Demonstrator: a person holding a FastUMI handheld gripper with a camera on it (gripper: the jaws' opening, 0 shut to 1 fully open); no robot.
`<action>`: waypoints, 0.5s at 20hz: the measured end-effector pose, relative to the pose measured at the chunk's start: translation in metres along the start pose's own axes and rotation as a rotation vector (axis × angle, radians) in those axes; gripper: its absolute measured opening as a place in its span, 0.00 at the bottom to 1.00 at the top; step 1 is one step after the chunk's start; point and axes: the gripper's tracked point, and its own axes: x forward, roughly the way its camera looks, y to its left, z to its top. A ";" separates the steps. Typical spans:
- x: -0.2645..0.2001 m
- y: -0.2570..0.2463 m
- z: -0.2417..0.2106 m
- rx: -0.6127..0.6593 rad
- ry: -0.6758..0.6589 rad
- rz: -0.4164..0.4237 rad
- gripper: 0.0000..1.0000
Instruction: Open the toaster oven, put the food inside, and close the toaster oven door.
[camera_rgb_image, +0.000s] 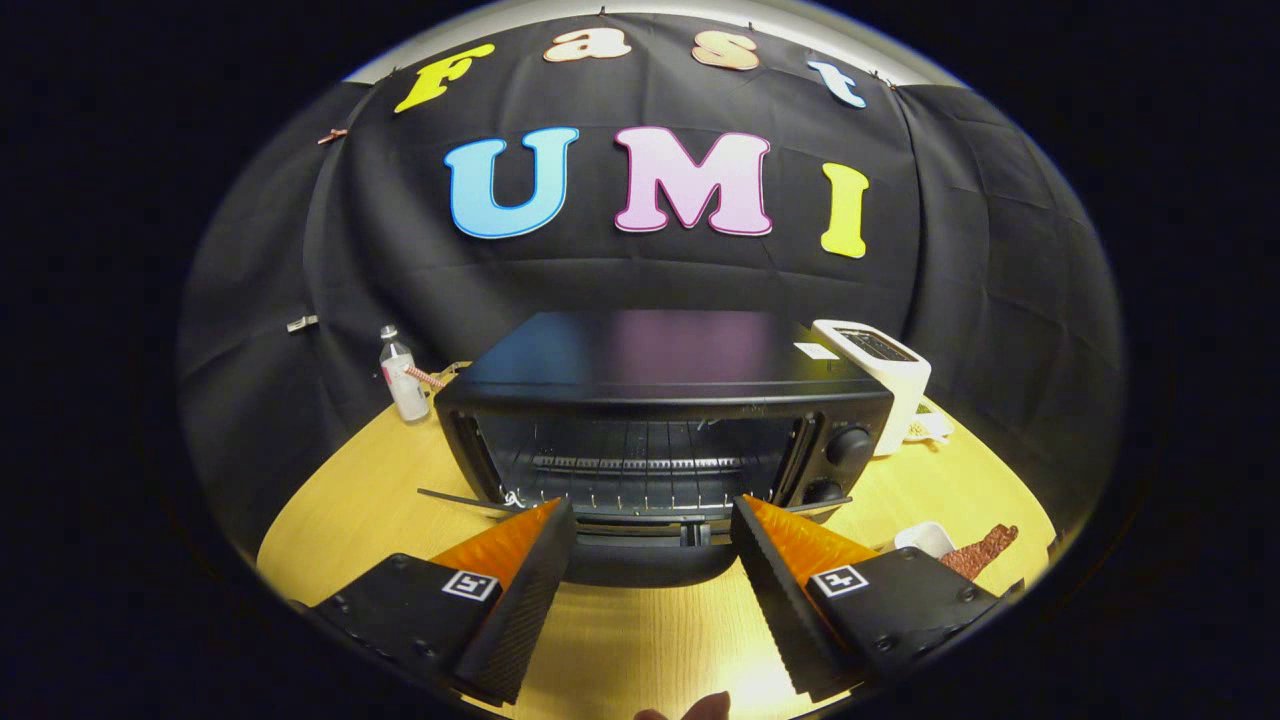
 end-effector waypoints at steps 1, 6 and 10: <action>-0.003 0.000 -0.005 -0.004 0.006 0.000 0.97; -0.019 0.000 -0.040 -0.008 0.081 -0.002 0.97; -0.026 0.001 -0.092 0.004 0.227 0.012 0.97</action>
